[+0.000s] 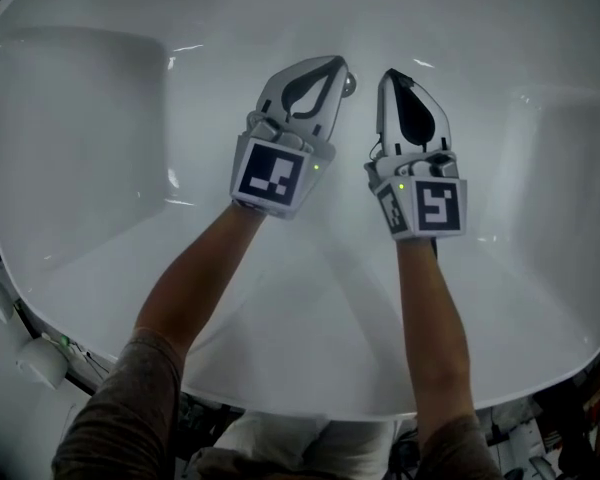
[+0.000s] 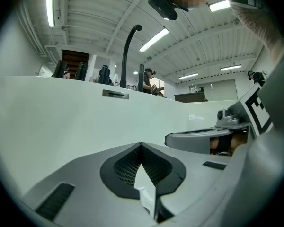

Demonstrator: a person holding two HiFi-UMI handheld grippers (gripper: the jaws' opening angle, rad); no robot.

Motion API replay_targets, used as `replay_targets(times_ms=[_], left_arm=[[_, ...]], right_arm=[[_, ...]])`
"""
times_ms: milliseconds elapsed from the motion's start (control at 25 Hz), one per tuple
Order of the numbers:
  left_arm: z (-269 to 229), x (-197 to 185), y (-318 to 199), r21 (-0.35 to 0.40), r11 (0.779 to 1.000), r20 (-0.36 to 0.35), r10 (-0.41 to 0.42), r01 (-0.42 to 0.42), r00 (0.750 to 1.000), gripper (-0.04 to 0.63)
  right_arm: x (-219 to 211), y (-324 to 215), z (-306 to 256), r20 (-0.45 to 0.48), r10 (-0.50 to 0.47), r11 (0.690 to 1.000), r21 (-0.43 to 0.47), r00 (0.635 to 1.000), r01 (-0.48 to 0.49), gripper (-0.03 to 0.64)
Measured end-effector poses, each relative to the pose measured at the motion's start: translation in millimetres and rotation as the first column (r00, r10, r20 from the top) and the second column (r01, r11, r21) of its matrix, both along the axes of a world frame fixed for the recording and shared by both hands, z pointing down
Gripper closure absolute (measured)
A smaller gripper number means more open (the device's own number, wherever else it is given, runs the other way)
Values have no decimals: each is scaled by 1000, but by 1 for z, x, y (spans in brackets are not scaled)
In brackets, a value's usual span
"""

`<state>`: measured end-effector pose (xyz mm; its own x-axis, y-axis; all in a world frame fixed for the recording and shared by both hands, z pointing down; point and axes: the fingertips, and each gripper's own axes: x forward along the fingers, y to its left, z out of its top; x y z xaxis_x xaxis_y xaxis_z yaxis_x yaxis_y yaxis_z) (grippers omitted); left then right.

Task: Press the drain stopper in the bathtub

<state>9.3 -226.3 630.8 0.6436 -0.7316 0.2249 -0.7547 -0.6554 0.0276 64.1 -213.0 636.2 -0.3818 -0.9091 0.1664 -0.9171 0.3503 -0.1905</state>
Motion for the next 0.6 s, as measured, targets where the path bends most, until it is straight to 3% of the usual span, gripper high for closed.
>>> replay_targets(times_ms=[360, 600], left_arm=[[79, 10, -13, -151, 988, 43, 20, -13, 999, 592], [140, 14, -21, -307, 951, 87, 3, 24, 996, 592]], right_arm=[[9, 4, 16, 28, 50, 998, -33, 998, -50, 618], [2, 12, 21, 18, 39, 998, -43, 999, -38, 618]])
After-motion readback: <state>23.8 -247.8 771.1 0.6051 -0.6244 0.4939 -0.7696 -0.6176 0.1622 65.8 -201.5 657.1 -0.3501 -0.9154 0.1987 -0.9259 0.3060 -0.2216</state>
